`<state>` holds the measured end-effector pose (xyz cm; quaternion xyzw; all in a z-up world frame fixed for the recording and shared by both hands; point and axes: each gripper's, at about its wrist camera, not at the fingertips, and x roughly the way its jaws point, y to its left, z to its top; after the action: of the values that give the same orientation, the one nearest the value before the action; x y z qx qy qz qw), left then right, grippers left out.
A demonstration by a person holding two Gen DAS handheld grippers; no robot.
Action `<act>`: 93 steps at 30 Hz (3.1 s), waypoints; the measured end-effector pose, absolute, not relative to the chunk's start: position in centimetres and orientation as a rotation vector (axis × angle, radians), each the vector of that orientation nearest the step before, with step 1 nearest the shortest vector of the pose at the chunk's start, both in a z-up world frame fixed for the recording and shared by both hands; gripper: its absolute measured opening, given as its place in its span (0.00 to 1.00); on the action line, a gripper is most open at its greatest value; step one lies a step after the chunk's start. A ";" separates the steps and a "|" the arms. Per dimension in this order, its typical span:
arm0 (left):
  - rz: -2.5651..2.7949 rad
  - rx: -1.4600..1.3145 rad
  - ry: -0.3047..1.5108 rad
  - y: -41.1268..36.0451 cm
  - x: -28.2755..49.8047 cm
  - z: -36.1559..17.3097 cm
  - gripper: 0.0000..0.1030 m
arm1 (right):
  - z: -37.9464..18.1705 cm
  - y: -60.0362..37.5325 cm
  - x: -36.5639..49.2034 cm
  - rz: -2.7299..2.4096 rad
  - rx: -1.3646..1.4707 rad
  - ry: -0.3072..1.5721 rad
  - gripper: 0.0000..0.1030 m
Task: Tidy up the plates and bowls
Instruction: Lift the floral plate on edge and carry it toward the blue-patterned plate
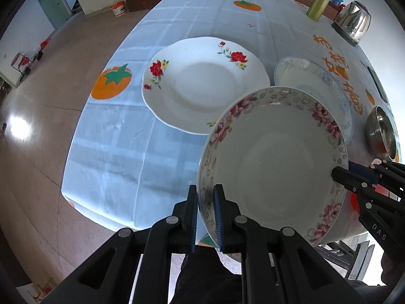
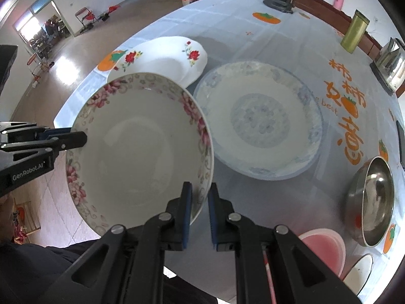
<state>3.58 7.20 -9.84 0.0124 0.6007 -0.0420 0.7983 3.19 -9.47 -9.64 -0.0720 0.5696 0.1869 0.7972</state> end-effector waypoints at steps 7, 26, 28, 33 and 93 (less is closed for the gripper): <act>-0.099 0.035 1.279 6.7 3.8 -9.6 0.13 | -9.3 -9.9 3.6 0.394 -0.147 1.215 0.12; -0.129 0.055 1.259 5.2 5.4 -8.8 0.12 | -8.7 -11.5 4.9 0.367 -0.134 1.193 0.12; -0.133 0.056 1.257 5.1 5.6 -8.7 0.12 | -8.6 -11.7 5.1 0.362 -0.132 1.190 0.12; -0.144 0.060 1.251 4.6 6.1 -8.5 0.12 | -8.5 -12.2 5.4 0.352 -0.127 1.183 0.12; -0.240 0.157 1.240 -1.8 12.2 -8.4 0.12 | -8.9 -17.9 9.6 0.225 -0.055 1.192 0.12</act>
<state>12.24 -1.85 -8.39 0.0735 0.5789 -0.1121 0.8043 9.58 -17.95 -8.85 -0.0259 0.5601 0.1056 0.8213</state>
